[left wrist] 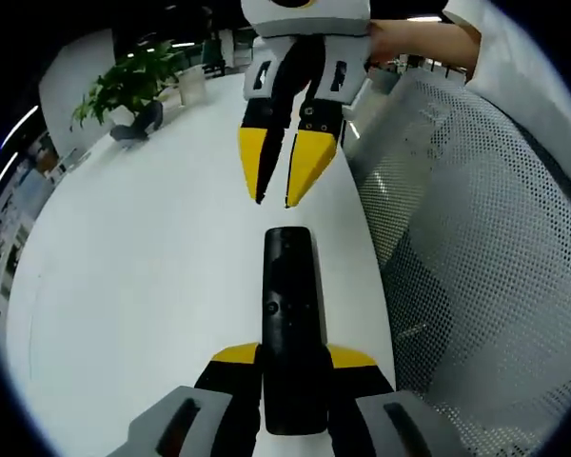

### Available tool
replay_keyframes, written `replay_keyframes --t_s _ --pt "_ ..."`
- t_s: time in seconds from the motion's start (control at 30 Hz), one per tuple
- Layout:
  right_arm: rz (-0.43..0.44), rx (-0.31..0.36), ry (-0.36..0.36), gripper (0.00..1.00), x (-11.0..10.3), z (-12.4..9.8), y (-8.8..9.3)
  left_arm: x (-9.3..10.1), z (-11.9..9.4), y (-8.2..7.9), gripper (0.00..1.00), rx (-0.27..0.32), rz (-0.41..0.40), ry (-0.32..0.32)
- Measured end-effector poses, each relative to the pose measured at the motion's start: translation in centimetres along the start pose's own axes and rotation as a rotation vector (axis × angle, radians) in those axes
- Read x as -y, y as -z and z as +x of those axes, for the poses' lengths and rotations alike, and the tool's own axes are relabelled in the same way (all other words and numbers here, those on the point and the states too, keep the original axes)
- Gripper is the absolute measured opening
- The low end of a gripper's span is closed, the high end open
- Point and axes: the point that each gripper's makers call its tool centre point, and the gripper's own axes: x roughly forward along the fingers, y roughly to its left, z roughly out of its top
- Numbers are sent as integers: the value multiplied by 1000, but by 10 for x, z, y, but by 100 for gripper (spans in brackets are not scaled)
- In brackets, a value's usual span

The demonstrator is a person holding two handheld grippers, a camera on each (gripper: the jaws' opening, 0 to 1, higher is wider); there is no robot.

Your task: Press the specified remote control buttons in sequence, fully releasing each button before pressing the next.

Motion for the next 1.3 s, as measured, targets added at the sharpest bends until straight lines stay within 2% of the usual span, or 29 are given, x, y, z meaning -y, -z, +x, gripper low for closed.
replay_keyframes --t_s 0.07,0.1,0.27,0.5,0.6,0.73,0.83,0.97,1.17,1.23,1.3 --pt "-39 -27 -20 2 -2 2 3 0 0 0 23 2 -2 1" --pt "-85 -64 -30 0 -1 3 7 0 0 0 23 2 -3 1" --pt "-184 -139 -70 0 -2 6 16 1 2 -1 23 -26 -7 -9" --pt "-200 -179 -93 0 -2 17 22 0 3 -2 23 -71 -3 -7" --pt "-229 -214 -97 0 -2 20 28 1 2 -1 23 -77 -5 -6" --pt "-249 -213 -104 0 -3 17 27 1 2 -1 23 -76 -11 -7" --pt "-360 -234 -100 0 -5 17 28 1 2 -1 23 -64 -23 -8" --pt "-449 -260 -89 0 -6 19 28 1 2 -1 23 -56 -28 -4" --pt "-480 -269 -60 0 -6 22 26 1 2 0 23 -62 -23 4" --pt "-447 -243 -35 0 -5 21 27 1 2 0 23 -62 -24 6" --pt "-365 -191 -23 0 -5 21 26 1 2 -1 23 -64 -24 5"
